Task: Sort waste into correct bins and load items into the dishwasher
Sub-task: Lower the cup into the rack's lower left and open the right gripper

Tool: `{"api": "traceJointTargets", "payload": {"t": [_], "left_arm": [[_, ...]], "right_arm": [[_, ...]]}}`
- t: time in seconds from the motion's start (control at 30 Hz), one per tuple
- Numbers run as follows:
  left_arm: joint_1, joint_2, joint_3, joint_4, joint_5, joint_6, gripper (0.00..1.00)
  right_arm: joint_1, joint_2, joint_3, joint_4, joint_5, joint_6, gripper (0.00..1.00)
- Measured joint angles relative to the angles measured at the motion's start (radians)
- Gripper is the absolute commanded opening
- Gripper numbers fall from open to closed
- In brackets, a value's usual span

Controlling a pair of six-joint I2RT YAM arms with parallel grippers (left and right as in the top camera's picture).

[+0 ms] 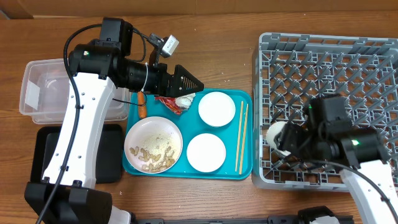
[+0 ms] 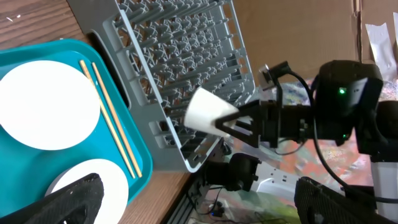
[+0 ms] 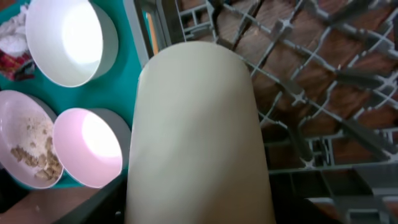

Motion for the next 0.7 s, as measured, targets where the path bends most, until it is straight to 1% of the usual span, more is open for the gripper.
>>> {"api": "traceJointTargets", "payload": {"t": [0.23,0.27,0.3,0.33,0.37,0.43,0.57,0.7], "left_arm": [[0.000,0.000,0.000,-0.019,-0.004,0.000,1.00],[0.000,0.000,0.000,-0.019,-0.008,0.000,1.00],[0.000,0.000,0.000,-0.019,-0.011,0.000,1.00],[0.000,0.000,0.000,-0.019,-0.014,0.000,1.00],[0.000,0.000,0.000,-0.019,-0.018,0.000,1.00],[0.000,0.000,0.000,-0.020,-0.026,0.000,1.00],[0.000,0.000,0.000,-0.019,-0.041,0.000,1.00],[-0.019,0.000,0.000,-0.020,-0.082,0.000,0.97]], "right_arm": [[0.008,0.114,0.000,-0.007,0.048,0.015,0.53],[0.008,0.130,0.000,-0.007,0.054,0.016,0.55],[0.009,0.142,0.000,-0.007,0.060,0.015,0.59],[0.008,0.149,0.000,-0.007,0.063,0.015,0.67],[0.008,0.154,0.000,-0.006,0.064,0.015,0.71],[0.008,0.156,0.000,0.003,0.062,0.006,0.76],[0.008,0.150,0.007,0.031,0.041,-0.035,0.80],[0.008,0.105,0.059,0.055,0.033,-0.058,0.82]]}}
